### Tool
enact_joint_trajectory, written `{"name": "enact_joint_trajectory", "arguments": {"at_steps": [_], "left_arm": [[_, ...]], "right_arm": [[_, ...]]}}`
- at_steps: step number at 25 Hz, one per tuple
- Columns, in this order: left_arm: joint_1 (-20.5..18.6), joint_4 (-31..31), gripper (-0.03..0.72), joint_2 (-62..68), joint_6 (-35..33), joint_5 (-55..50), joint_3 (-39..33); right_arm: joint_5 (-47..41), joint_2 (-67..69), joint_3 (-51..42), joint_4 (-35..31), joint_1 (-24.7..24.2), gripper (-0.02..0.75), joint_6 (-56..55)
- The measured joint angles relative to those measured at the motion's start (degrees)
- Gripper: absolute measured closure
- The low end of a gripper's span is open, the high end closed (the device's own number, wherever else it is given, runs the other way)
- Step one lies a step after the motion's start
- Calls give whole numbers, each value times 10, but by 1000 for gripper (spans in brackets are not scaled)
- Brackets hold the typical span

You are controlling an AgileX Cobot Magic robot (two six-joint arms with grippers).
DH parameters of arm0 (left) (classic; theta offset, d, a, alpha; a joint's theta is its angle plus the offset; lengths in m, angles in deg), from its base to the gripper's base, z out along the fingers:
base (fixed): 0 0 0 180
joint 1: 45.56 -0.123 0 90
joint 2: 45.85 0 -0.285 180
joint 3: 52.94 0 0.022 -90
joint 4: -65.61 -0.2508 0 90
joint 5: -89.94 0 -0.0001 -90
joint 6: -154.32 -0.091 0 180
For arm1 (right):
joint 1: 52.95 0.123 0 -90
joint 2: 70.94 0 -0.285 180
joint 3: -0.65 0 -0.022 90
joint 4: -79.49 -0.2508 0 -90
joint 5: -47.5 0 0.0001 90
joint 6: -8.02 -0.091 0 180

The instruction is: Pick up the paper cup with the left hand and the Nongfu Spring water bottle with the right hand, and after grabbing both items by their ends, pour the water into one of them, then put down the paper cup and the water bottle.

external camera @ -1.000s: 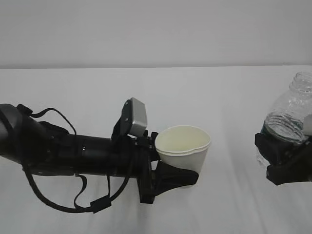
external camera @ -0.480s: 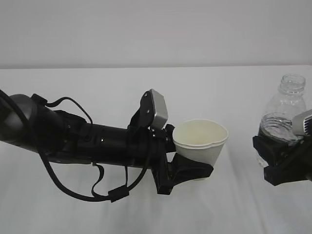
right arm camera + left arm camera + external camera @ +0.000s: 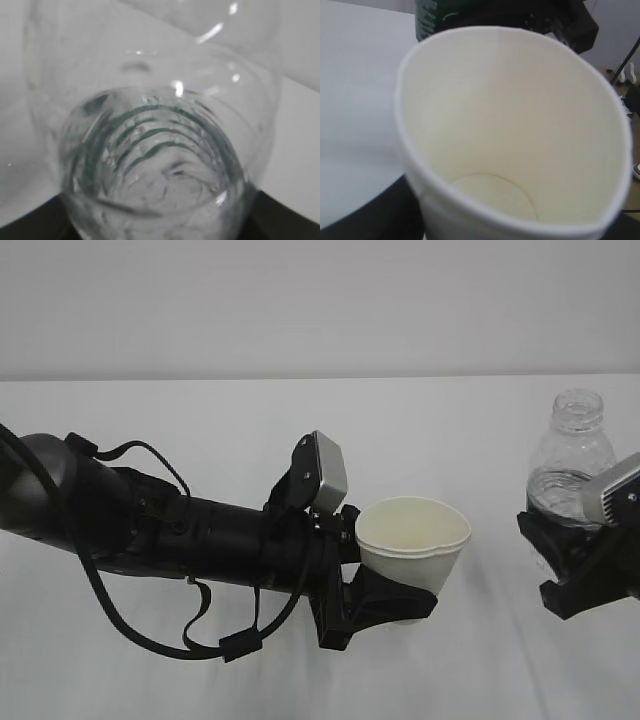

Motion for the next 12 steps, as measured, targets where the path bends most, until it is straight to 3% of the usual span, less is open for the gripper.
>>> {"name": "enact_joint_trajectory", "arguments": {"at_steps": [12], "left_arm": [[18, 0, 238, 0, 7, -3, 4]], "right_arm": [[-50, 0, 23, -54, 0, 309, 201]]}}
